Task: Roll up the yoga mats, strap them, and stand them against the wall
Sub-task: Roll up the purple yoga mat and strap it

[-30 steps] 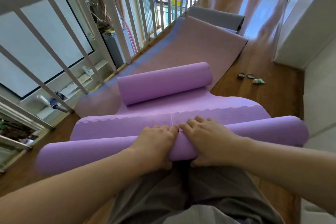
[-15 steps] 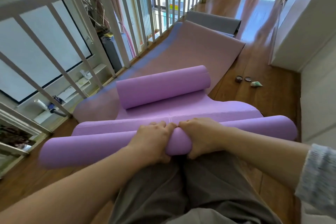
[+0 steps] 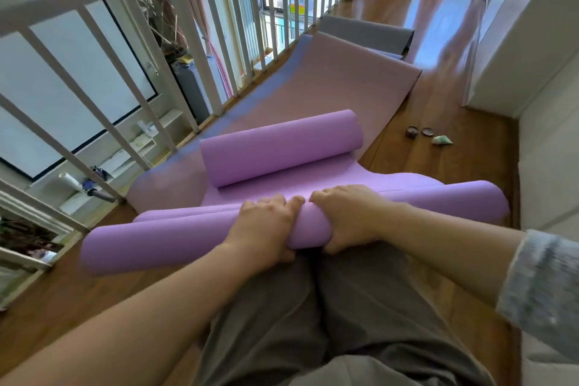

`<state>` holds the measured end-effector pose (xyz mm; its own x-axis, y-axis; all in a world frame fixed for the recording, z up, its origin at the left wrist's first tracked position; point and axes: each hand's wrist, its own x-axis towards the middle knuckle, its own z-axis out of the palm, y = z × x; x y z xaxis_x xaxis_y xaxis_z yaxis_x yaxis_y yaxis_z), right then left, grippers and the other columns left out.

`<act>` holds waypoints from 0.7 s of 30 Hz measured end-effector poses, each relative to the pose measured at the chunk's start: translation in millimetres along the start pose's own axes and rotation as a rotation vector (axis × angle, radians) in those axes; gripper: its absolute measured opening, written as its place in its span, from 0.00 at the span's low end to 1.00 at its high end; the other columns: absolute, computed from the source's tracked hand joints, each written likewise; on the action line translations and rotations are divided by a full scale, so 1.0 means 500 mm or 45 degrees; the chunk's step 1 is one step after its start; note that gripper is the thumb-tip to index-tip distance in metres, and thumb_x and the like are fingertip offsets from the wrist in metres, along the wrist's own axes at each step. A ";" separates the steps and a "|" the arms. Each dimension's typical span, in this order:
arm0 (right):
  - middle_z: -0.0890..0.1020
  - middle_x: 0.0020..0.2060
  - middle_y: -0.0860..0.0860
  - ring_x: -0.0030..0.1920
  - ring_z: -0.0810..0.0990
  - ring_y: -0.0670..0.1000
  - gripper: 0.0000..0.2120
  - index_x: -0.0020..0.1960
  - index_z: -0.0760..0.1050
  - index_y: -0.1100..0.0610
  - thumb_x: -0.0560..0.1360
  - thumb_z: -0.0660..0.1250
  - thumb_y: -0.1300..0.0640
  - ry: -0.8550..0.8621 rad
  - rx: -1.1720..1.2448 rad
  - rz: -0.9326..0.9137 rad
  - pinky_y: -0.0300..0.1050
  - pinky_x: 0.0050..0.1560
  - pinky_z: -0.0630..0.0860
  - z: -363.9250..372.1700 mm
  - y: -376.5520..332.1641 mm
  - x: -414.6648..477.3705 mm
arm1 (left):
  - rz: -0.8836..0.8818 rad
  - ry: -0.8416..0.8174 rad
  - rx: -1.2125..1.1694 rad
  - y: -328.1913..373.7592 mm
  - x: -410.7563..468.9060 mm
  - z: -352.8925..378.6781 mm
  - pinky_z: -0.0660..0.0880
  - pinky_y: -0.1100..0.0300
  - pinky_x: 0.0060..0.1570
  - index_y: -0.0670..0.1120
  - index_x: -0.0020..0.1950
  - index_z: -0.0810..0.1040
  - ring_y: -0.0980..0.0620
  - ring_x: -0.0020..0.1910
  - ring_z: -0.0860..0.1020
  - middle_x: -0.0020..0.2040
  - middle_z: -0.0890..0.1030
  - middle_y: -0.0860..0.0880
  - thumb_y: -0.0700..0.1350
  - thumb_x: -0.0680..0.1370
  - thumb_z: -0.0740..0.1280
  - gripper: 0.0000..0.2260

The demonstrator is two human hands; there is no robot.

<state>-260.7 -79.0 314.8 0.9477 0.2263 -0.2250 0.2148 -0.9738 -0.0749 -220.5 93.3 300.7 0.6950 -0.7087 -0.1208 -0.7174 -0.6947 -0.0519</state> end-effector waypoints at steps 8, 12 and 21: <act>0.78 0.51 0.52 0.50 0.78 0.55 0.28 0.60 0.68 0.54 0.64 0.72 0.47 0.230 -0.161 0.059 0.46 0.46 0.71 0.030 -0.005 0.001 | -0.027 -0.135 -0.005 -0.024 0.025 -0.013 0.70 0.50 0.58 0.51 0.71 0.60 0.45 0.59 0.74 0.62 0.73 0.48 0.57 0.67 0.72 0.37; 0.80 0.51 0.50 0.50 0.79 0.54 0.29 0.58 0.69 0.53 0.62 0.74 0.43 0.022 0.002 0.015 0.45 0.45 0.73 -0.004 0.021 0.026 | -0.093 0.107 0.175 0.003 0.002 0.018 0.72 0.48 0.51 0.48 0.69 0.61 0.42 0.50 0.78 0.57 0.76 0.44 0.56 0.59 0.78 0.44; 0.79 0.44 0.45 0.40 0.76 0.48 0.27 0.53 0.68 0.51 0.62 0.72 0.39 0.063 -0.060 -0.093 0.41 0.38 0.71 -0.094 0.028 -0.051 | 0.007 0.159 0.176 0.025 -0.029 -0.098 0.67 0.50 0.56 0.50 0.73 0.55 0.44 0.59 0.72 0.62 0.70 0.46 0.54 0.72 0.68 0.34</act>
<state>-270.9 -99.4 365.0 0.9393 0.2965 -0.1727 0.2935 -0.9550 -0.0430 -237.0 88.8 350.5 0.6855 -0.7281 0.0024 -0.7148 -0.6735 -0.1882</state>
